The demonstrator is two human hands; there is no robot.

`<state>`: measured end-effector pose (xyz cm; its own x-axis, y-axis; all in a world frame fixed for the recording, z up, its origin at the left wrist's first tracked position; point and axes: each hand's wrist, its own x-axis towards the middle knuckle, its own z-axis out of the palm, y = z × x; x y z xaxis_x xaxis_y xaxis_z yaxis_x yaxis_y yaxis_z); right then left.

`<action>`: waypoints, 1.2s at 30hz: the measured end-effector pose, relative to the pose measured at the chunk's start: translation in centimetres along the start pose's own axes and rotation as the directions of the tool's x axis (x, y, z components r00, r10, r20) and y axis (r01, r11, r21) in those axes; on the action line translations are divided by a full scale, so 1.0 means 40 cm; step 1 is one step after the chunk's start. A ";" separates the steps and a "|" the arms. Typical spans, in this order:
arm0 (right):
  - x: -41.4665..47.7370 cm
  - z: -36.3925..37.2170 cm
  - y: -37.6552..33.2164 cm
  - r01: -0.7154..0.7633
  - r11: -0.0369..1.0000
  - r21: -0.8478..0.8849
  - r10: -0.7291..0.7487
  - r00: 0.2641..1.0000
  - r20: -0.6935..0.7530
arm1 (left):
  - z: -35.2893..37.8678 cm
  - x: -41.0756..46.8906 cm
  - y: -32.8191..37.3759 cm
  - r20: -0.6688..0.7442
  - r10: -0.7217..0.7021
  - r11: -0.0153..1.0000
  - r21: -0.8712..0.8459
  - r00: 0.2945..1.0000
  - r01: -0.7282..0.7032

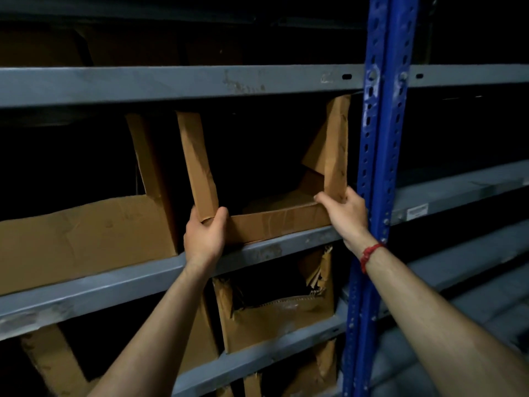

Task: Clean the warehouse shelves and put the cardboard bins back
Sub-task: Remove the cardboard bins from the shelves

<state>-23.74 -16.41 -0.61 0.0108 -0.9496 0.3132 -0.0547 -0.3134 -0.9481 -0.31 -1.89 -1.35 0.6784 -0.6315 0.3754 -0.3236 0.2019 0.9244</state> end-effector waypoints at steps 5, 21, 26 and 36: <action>-0.046 -0.023 -0.018 0.013 1.000 -0.007 -0.013 1.000 -0.004 | -0.021 -0.036 0.025 0.026 -0.035 0.999 -0.013 0.999 0.036; -0.147 -0.259 -0.032 0.153 0.982 -0.113 -0.148 0.988 0.051 | 0.047 -0.364 0.180 -0.127 -0.184 0.977 -0.129 0.975 0.167; -0.164 -0.359 -0.047 0.121 0.985 -0.126 -0.101 0.983 0.156 | 0.070 -0.483 0.238 -0.173 -0.223 0.974 -0.089 0.959 0.210; -0.205 -0.470 -0.090 -0.134 0.990 0.033 0.098 0.854 0.511 | 0.080 -0.630 0.297 -0.179 -0.251 0.968 -0.054 0.951 0.245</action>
<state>-42.41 -7.37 1.29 0.5137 -0.8454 0.1462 -0.0226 -0.1837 -0.9827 -23.37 14.02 -0.05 0.8446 -0.5175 0.1373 -0.1111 0.0814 0.9905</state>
